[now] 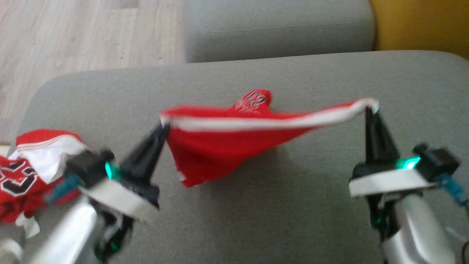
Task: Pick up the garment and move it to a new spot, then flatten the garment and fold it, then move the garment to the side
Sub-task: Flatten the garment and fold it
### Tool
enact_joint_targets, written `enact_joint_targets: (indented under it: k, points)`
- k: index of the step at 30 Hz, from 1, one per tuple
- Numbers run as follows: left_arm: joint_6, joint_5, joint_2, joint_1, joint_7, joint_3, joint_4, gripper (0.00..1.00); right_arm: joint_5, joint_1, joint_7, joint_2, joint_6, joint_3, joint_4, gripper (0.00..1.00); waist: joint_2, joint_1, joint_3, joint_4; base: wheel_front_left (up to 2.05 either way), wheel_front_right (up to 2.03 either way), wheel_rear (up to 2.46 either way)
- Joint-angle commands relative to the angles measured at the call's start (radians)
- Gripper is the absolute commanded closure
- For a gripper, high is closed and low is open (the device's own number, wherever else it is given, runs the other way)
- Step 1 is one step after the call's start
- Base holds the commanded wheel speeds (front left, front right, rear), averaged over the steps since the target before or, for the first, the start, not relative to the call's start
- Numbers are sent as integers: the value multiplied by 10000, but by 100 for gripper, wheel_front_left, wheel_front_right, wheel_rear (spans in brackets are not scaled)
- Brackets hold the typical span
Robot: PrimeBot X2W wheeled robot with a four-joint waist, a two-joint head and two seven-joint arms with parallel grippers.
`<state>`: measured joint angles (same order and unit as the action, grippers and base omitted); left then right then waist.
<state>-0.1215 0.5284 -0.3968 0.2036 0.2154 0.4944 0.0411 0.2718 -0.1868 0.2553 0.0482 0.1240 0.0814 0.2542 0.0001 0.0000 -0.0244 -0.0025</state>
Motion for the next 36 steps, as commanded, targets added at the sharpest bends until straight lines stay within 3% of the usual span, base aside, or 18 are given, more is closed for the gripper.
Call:
enact_joint_targets:
  k: [1, 8, 15, 21, 26, 30, 36]
  points:
    - [-26, 106, -425, 1135, -76, -613, -539, 100, 8, -791, 65, 34, 67, 193, -508, 100, -1, 0, -79, -141, 0, 0, 0]
    - [-85, 1529, -902, 4217, -1701, -544, -1470, 100, 377, -3375, -34, 711, 67, -52, -1044, 100, -1, 0, 262, -462, 0, 0, 0]
    - [-89, 2219, -406, 7632, -2288, 298, 56, 100, 809, -6331, -488, 1222, 67, -252, 494, 100, -1, 0, 1651, -664, 0, 0, 0]
    - [-90, 1693, 495, 10081, -1287, 1536, 2103, 100, 577, -8643, -194, 1919, 67, -422, 2127, 100, -1, 0, 3034, -756, 0, 0, 0]
    - [-91, 726, 995, 11656, 285, 2149, 3700, 100, 370, -9908, 32, 2149, 67, -780, 2380, 100, -1, 0, 3733, -893, 0, 0, 0]
    - [-91, -205, 1029, 11577, 453, 2491, 3943, 100, 484, -9648, 58, 2031, 67, -678, 2253, 100, -1, 0, 3918, -1032, 0, 0, 0]
    - [-91, -1084, 901, 9067, 460, 2149, 2913, 100, 884, -7567, 62, 1950, 67, -334, 1762, 100, -1, 0, 3841, -1018, 0, 0, 0]
